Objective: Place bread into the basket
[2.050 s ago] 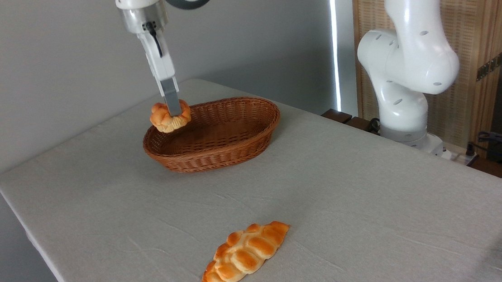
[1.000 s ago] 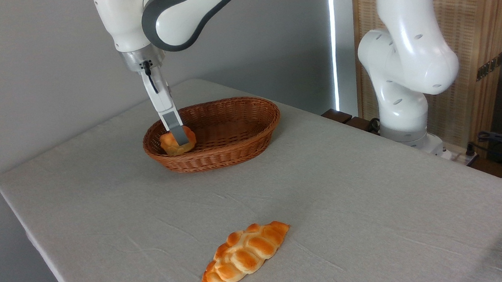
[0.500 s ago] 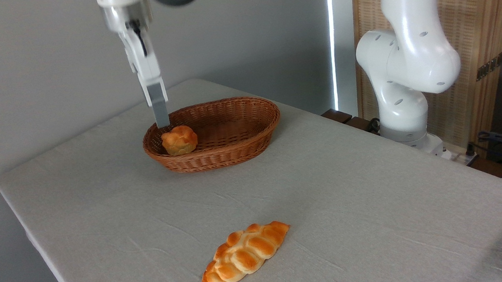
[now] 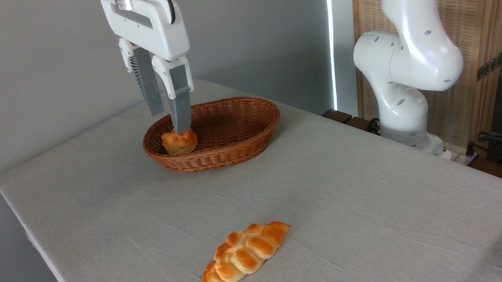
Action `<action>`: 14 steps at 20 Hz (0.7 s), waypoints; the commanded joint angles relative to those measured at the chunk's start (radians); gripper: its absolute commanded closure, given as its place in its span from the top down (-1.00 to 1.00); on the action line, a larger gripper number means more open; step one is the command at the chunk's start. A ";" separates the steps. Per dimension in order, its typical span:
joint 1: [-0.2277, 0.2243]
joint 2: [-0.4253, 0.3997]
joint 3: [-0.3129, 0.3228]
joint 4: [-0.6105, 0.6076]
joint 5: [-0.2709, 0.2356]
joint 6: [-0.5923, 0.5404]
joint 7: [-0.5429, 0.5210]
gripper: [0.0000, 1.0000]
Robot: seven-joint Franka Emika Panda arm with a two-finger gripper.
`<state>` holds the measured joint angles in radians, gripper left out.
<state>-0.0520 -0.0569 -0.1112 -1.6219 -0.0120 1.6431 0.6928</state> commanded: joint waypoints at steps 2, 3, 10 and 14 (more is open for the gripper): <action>0.020 0.025 -0.008 0.057 0.046 -0.061 -0.006 1.00; 0.020 0.025 -0.007 0.062 0.044 -0.075 -0.004 1.00; 0.011 0.025 0.008 0.062 -0.002 -0.137 0.007 1.00; -0.008 0.029 0.060 0.056 -0.003 -0.115 0.008 1.00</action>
<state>-0.0404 -0.0439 -0.1048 -1.5889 0.0038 1.5366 0.6920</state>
